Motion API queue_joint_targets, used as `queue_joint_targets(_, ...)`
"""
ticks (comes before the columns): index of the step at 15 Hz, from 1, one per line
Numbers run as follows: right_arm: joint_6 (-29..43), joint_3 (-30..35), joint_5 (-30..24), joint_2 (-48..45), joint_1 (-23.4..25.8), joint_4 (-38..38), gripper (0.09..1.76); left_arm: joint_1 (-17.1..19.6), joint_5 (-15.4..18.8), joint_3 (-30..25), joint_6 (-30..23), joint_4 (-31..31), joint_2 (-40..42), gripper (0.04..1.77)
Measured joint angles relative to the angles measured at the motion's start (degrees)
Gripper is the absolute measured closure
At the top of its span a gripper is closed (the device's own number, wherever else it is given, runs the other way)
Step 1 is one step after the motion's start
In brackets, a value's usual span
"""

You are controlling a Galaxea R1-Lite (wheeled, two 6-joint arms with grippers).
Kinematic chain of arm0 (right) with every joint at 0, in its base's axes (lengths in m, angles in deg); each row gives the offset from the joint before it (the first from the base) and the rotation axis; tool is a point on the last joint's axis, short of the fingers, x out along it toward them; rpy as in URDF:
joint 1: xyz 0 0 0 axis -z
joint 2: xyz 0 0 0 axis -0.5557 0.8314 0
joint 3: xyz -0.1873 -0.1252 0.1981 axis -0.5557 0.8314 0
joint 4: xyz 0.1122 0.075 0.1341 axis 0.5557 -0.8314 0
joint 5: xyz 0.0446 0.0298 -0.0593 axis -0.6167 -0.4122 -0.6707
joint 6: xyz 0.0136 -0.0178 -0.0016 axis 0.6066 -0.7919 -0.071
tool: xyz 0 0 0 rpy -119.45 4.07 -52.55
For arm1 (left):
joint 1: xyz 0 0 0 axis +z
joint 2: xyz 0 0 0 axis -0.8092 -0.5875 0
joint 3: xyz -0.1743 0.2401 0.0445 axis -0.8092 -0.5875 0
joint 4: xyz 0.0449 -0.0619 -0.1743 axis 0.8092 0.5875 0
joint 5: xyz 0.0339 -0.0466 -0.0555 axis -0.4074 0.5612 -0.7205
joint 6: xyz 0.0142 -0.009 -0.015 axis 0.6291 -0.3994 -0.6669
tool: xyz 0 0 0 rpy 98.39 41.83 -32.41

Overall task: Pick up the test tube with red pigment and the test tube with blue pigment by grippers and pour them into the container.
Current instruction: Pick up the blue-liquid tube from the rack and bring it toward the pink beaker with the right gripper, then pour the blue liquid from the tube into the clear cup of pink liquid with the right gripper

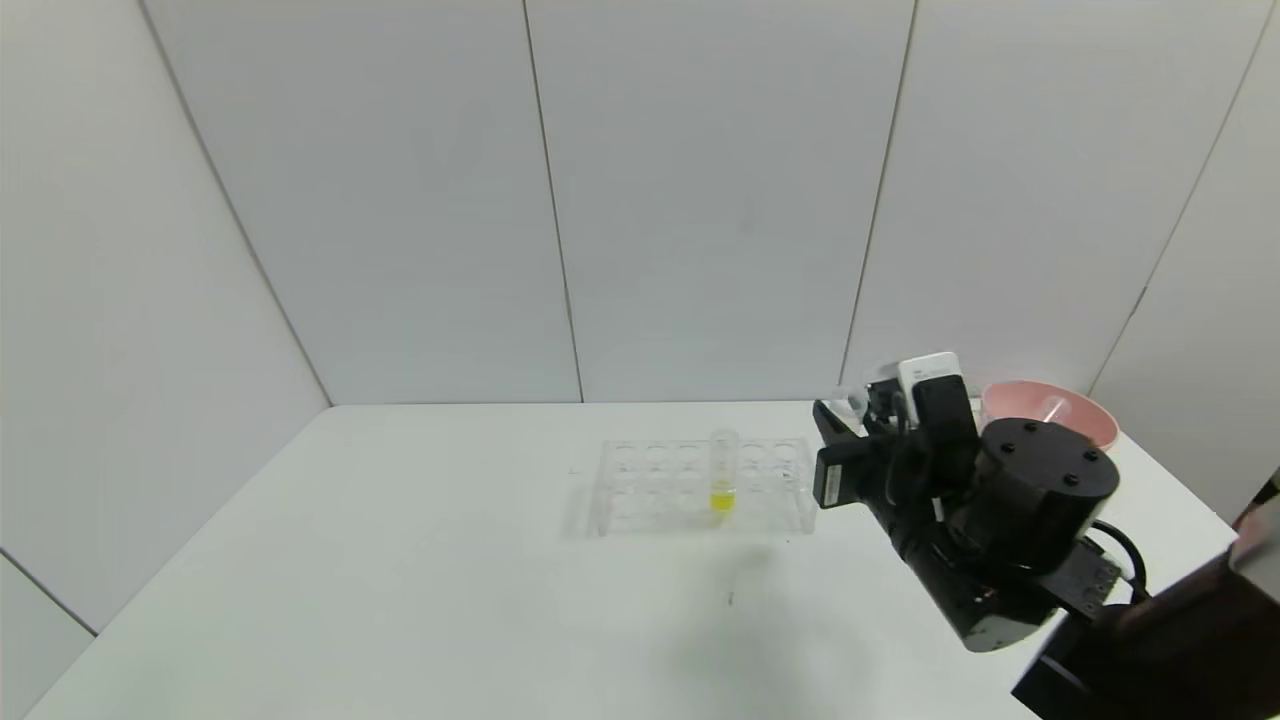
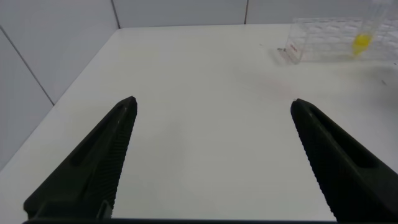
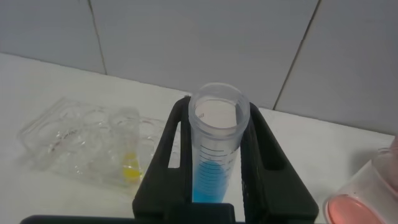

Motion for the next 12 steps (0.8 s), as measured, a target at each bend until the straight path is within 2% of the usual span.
queue_joint_targets(3, 0.11, 8.13, -9.74, -7.47, 4.52, -1.54, 1.35, 0.0, 0.0, 0.0, 0.0, 0.0, 0.0, 0.05)
queue_joint_targets(5, 0.46, 12.32, -18.91, -12.84, 10.75, -4.9, 1.35, 0.0, 0.0, 0.0, 0.0, 0.02, 0.0, 0.05)
queue_joint_targets(9, 0.73, 15.46, -41.7, -23.08, 29.35, -17.85, 1.35, 0.0, 0.0, 0.0, 0.0, 0.0, 0.0, 0.05)
queue_joint_targets(12, 0.13, 11.28, -60.67, -28.31, 45.32, -32.06, 1.35, 0.0, 0.0, 0.0, 0.0, 0.0, 0.0, 0.05)
